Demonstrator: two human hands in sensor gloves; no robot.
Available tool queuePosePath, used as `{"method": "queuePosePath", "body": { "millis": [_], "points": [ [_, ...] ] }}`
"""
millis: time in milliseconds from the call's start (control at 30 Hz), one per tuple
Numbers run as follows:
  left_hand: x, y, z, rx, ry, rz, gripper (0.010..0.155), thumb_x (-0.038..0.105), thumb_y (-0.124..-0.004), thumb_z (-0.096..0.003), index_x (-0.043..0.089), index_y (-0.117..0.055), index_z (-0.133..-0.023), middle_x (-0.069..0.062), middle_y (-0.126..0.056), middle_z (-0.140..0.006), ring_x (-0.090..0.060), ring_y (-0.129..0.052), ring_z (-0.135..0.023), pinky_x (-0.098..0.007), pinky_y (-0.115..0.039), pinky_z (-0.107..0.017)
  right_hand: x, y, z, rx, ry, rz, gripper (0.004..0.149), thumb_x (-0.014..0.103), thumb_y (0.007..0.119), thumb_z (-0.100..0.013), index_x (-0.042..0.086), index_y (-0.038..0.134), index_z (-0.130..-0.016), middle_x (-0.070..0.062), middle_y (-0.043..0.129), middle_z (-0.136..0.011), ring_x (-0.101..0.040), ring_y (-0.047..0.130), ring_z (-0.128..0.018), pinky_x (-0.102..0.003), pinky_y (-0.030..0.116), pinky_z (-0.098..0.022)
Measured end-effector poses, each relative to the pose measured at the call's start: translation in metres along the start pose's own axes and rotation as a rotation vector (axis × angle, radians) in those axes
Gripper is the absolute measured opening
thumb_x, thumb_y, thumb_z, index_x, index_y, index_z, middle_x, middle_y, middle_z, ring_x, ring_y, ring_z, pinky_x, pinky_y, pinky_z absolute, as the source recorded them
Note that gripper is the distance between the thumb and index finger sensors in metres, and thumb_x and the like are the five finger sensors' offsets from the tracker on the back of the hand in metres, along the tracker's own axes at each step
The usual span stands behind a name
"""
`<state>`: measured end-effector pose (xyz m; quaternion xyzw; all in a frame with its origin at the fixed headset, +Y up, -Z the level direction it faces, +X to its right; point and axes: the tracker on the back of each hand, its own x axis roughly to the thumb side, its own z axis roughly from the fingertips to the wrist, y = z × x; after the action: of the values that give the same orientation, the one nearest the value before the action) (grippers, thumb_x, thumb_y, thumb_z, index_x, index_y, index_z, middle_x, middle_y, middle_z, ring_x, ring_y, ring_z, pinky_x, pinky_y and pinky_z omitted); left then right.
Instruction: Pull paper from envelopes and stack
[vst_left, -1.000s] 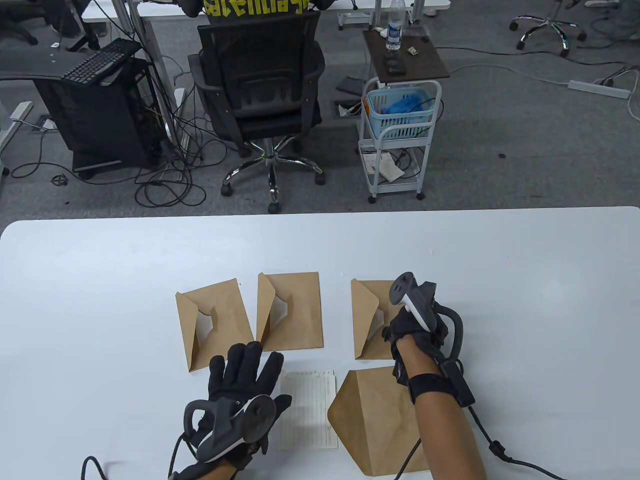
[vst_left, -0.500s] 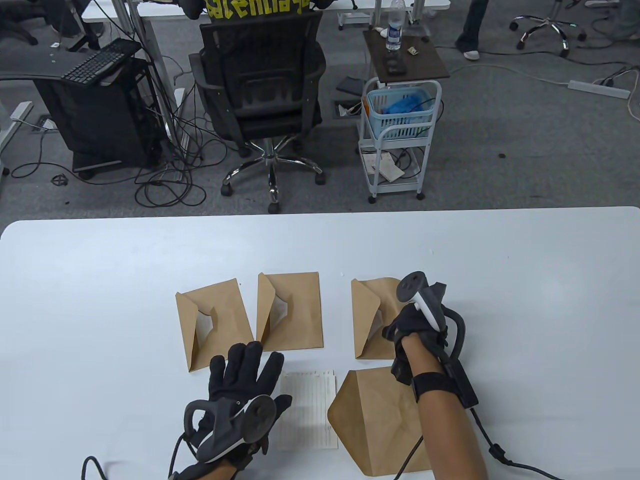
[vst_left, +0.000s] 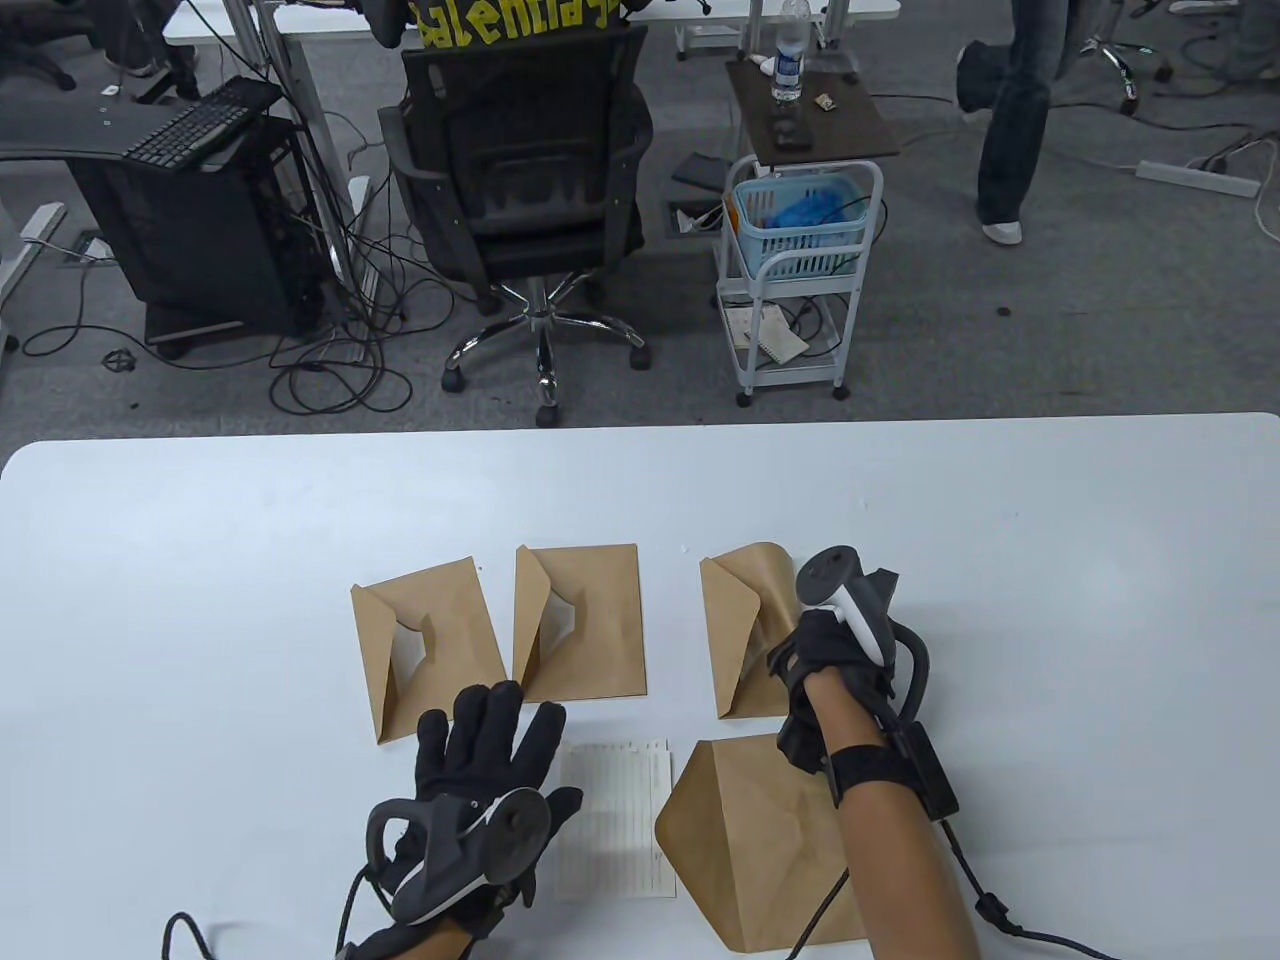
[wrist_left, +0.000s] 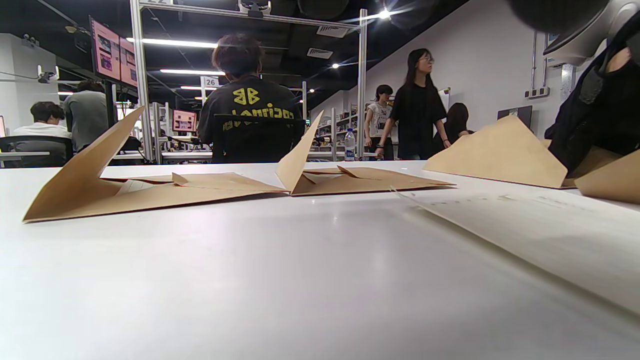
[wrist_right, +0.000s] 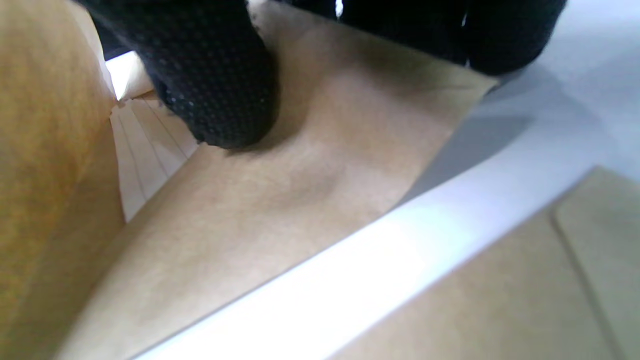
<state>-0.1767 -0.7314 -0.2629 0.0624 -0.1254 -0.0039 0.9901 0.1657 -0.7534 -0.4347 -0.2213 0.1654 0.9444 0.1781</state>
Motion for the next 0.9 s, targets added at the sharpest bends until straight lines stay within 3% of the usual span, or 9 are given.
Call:
{"method": "queuePosePath", "body": {
  "millis": [167, 267, 367, 467, 600, 700, 900],
  "points": [
    [0.0, 0.0, 0.0, -0.001, 0.0, -0.002, 0.074, 0.062, -0.067, -0.0492, 0.038, -0.038, -0.114, -0.012, -0.027, -0.121, -0.044, -0.026, -0.114, -0.065, -0.016, -0.077, -0.006, -0.009, -0.002, -0.04, 0.006, -0.034, 0.045, 0.036, 0.095, -0.042, 0.013, 0.079, -0.077, -0.019, 0.09, -0.077, -0.027, 0.105, -0.049, -0.052, 0.083, -0.048],
    [0.0, 0.0, 0.0, -0.001, 0.0, 0.001, 0.074, 0.062, -0.067, -0.0492, 0.038, -0.038, -0.114, -0.012, -0.027, -0.121, -0.044, -0.025, -0.114, -0.065, -0.016, -0.078, -0.013, -0.01, -0.003, -0.084, 0.026, -0.05, 0.063, 0.04, 0.1, -0.035, 0.011, 0.073, -0.084, -0.014, 0.092, -0.07, -0.02, 0.105, -0.04, -0.047, 0.086, -0.043],
    [0.001, -0.001, 0.0, -0.005, -0.002, 0.0, 0.074, 0.062, -0.067, -0.0493, 0.038, -0.039, -0.114, -0.012, -0.026, -0.121, -0.044, -0.025, -0.114, -0.065, -0.016, -0.077, -0.019, -0.012, -0.004, -0.115, 0.021, -0.077, 0.092, 0.037, 0.101, -0.034, 0.006, 0.049, -0.104, -0.007, 0.093, -0.064, -0.017, 0.105, -0.035, -0.044, 0.087, -0.04],
    [0.001, 0.0, -0.001, -0.004, -0.006, -0.001, 0.074, 0.062, -0.067, -0.0492, 0.038, -0.039, -0.114, -0.012, -0.027, -0.121, -0.044, -0.026, -0.114, -0.065, -0.016, -0.077, -0.023, -0.016, -0.003, -0.1, 0.009, -0.1, 0.066, 0.034, 0.099, -0.036, 0.008, 0.075, -0.092, -0.007, 0.094, -0.064, -0.016, 0.105, -0.034, -0.043, 0.088, -0.039],
    [0.002, 0.0, -0.001, 0.004, -0.009, 0.003, 0.074, 0.062, -0.067, -0.0492, 0.038, -0.038, -0.114, -0.012, -0.027, -0.121, -0.044, -0.025, -0.114, -0.065, -0.016, -0.078, -0.033, -0.026, 0.002, -0.134, -0.027, -0.198, 0.044, 0.03, 0.097, -0.039, 0.026, 0.083, -0.081, -0.005, 0.094, -0.066, -0.016, 0.107, -0.033, -0.042, 0.089, -0.038],
    [0.003, -0.001, -0.001, 0.001, -0.016, 0.001, 0.074, 0.062, -0.067, -0.0492, 0.038, -0.038, -0.114, -0.012, -0.027, -0.121, -0.044, -0.026, -0.114, -0.065, -0.017, -0.078, -0.041, -0.03, 0.006, -0.092, -0.08, -0.289, 0.037, 0.029, 0.094, -0.041, 0.028, 0.085, -0.077, -0.006, 0.094, -0.067, -0.017, 0.108, -0.033, -0.042, 0.09, -0.037],
    [0.007, 0.0, -0.002, 0.006, -0.035, -0.001, 0.074, 0.061, -0.068, -0.0492, 0.038, -0.038, -0.113, -0.012, -0.027, -0.121, -0.044, -0.026, -0.114, -0.065, -0.017, -0.078, -0.058, -0.04, 0.026, -0.036, -0.191, -0.5, 0.035, 0.026, 0.091, -0.043, 0.025, 0.082, -0.077, -0.017, 0.092, -0.078, -0.015, 0.11, -0.034, -0.041, 0.092, -0.037]
  ]
}}
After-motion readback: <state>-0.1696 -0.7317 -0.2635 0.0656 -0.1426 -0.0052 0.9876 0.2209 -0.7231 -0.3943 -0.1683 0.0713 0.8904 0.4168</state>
